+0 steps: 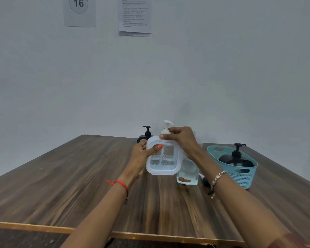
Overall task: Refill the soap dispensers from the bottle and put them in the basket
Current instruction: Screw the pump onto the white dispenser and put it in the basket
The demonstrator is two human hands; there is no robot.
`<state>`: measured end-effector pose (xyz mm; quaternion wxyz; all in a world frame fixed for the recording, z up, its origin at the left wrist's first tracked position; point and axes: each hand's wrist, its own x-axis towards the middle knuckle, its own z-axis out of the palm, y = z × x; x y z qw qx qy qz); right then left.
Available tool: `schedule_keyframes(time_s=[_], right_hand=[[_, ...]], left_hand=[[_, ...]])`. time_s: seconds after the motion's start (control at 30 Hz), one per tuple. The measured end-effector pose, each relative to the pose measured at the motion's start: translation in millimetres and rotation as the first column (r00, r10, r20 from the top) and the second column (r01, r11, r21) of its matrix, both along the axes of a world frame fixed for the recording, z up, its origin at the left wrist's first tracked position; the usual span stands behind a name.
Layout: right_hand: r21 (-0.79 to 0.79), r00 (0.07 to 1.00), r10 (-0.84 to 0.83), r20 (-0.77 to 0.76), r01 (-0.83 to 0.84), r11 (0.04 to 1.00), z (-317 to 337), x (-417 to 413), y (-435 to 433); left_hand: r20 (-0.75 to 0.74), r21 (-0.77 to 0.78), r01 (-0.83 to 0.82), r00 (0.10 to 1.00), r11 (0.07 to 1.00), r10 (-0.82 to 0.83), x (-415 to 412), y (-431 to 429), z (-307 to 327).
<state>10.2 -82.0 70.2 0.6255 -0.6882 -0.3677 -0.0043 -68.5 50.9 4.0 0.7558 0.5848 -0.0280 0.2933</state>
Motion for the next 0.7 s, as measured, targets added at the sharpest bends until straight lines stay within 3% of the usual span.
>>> schedule_keyframes(time_s=[0.17,0.4,0.5,0.6,0.7], right_hand=[[-0.105,0.983,-0.157,0.092,0.167,0.98,1.6,-11.6,5.4],[-0.071,0.897,-0.392,0.207,0.413,0.908,-6.8,-22.0,16.8],[-0.147,0.945,-0.267,0.191,0.296,0.944,-5.2,-17.7,11.7],[-0.208,0.997,-0.012,0.08,0.028,0.978,0.4,-7.8,0.6],[-0.156,0.982,0.183,-0.055,-0.189,0.969,2.9,2.8,-7.6]], left_hand=[[-0.013,-0.012,-0.052,0.999,0.999,0.052,0.3,-4.3,-6.0],[-0.027,0.034,-0.169,0.985,0.985,0.17,3.1,-12.9,-8.5],[-0.032,0.013,-0.123,0.992,0.992,0.123,0.6,-10.2,-8.6],[-0.021,0.002,-0.068,0.997,0.998,0.068,-2.9,-5.9,-6.3],[-0.014,-0.04,-0.004,1.0,0.999,0.003,-5.6,-2.7,-4.3]])
